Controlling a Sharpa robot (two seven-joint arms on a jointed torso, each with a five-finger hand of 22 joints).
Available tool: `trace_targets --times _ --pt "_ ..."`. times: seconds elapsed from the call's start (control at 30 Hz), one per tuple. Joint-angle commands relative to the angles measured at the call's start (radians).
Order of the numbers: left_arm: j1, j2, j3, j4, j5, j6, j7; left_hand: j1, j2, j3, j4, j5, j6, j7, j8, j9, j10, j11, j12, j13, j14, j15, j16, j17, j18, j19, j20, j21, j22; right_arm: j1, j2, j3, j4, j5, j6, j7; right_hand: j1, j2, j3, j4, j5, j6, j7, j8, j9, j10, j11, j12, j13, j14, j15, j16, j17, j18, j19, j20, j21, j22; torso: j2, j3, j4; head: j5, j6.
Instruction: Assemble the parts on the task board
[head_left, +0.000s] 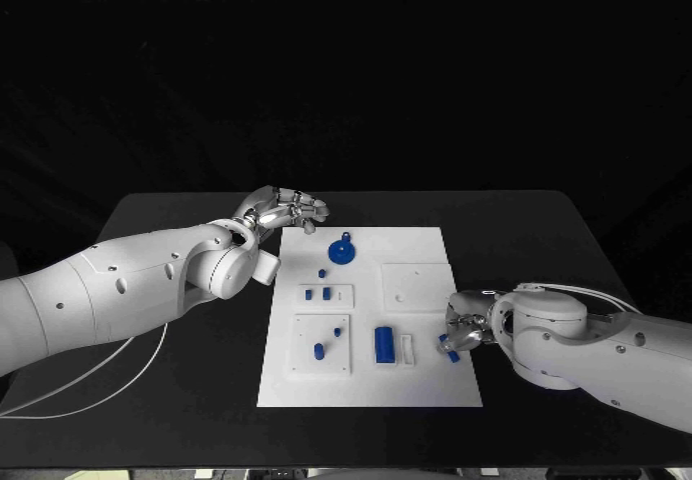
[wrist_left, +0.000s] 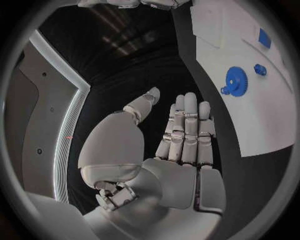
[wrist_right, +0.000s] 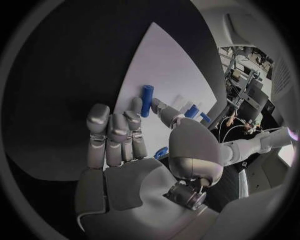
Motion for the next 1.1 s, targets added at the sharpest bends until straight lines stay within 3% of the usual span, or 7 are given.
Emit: trace_targets --times 0.03,0.17,0.33,0.73,0.87,1.0,1.1 --pt "0.001 0.001 0.001 0.003 0.005 0.013 0.011 -0.007 0.004 -0.007 -0.002 -0.002 -0.007 0.001 0.004 0.001 -0.007 0.002 -0.006 0.001 -0.004 0.005 -0.005 0.002 0.004 -0.004 -0.001 -0.004 0.001 -0.024 0.004 -0.018 -0.002 -0.036 0.046 -0.017 0.028 -0.004 0.007 -0.023 -0.005 -0.006 0.005 -0.183 -0.117 0.005 0.002 -0.004 -0.003 0.001 -0.006 -0.001 0.000 0.051 -0.005 0.003 0.003 0.015 0.000 -0.0007 -0.0001 -0.002 0.000" --pt "0.001 0.000 0.001 0.003 0.005 0.013 0.010 -0.007 0.005 -0.007 -0.003 -0.002 -0.007 0.001 0.004 0.001 -0.007 0.002 -0.006 0.001 -0.004 0.005 -0.005 0.002 0.004 -0.004 -0.001 -0.004 0.001 -0.024 0.000 -0.018 -0.004 0.010 0.023 -0.015 0.073 -0.002 0.046 -0.061 0.006 -0.006 0.008 -0.187 -0.122 0.006 0.003 -0.007 -0.005 0.002 -0.003 -0.004 -0.003 0.050 -0.006 0.007 0.001 0.014 0.000 -0.0001 -0.0002 -0.002 0.000" --pt "0.001 0.000 0.001 0.003 0.005 0.014 0.008 -0.006 0.005 -0.008 -0.004 -0.002 -0.007 0.001 0.004 0.001 -0.007 0.002 -0.007 0.001 -0.004 0.005 -0.005 0.002 0.005 -0.004 -0.001 -0.005 0.002 -0.024 -0.005 -0.018 -0.008 0.106 0.000 -0.010 0.078 0.052 0.093 -0.108 0.157 -0.003 0.012 -0.194 -0.130 0.006 0.008 -0.011 -0.009 0.004 0.002 -0.007 -0.007 0.051 -0.008 0.021 0.002 0.014 0.000 0.0009 -0.0004 0.000 0.000" --pt "0.001 0.000 0.000 0.003 0.005 0.014 0.008 -0.005 0.007 -0.008 -0.004 -0.002 -0.007 0.001 0.004 0.001 -0.007 0.002 -0.007 0.001 -0.004 0.004 -0.006 0.003 0.005 -0.003 -0.001 -0.005 0.002 -0.017 -0.026 -0.016 0.012 0.270 -0.072 0.011 0.005 0.048 0.113 -0.072 0.221 0.003 0.011 -0.197 -0.137 0.008 0.008 -0.011 -0.009 0.006 0.001 -0.007 -0.008 0.051 0.001 0.024 0.002 0.012 0.000 0.0001 -0.0004 0.004 -0.001" --pt "0.001 0.000 0.000 0.003 0.005 0.014 0.008 -0.005 0.007 -0.009 -0.004 -0.002 -0.007 0.001 0.004 0.001 -0.007 0.002 -0.007 0.001 -0.004 0.004 -0.006 0.003 0.005 -0.003 -0.001 -0.005 0.002 -0.007 -0.029 -0.015 0.021 0.304 -0.102 0.019 -0.008 0.035 0.106 -0.063 0.219 0.005 0.010 -0.197 -0.137 0.009 0.007 -0.010 -0.009 0.007 0.000 -0.007 -0.009 0.051 0.003 0.022 0.002 0.011 0.000 0.0000 -0.0005 0.005 -0.001" --pt "0.001 0.000 0.000 0.003 0.005 0.015 0.008 -0.005 0.007 -0.009 -0.004 -0.002 -0.007 0.001 0.004 0.001 -0.007 0.002 -0.007 0.001 -0.004 0.004 -0.006 0.003 0.005 -0.003 -0.001 -0.005 0.002 0.002 -0.031 -0.014 0.031 0.342 -0.128 0.029 -0.017 -0.003 0.108 -0.016 0.061 0.008 0.008 -0.198 -0.140 0.009 0.005 -0.010 -0.008 0.007 -0.003 -0.007 -0.009 0.051 0.008 0.015 -0.002 0.008 0.000 -0.0002 -0.0003 0.005 -0.001" --pt "0.001 -0.001 0.000 0.003 0.005 0.014 0.008 -0.005 0.007 -0.009 -0.005 -0.002 -0.007 0.001 0.004 0.001 -0.007 0.002 -0.007 0.001 -0.004 0.004 -0.006 0.004 0.005 -0.003 -0.001 -0.005 0.002 0.005 -0.031 -0.014 0.038 0.370 -0.137 0.033 -0.015 -0.015 0.111 -0.001 0.050 0.009 0.008 -0.198 -0.140 0.009 0.005 -0.010 -0.008 0.007 -0.003 -0.007 -0.010 0.051 0.009 0.014 -0.002 0.008 0.000 -0.0003 0.0002 0.004 -0.001"
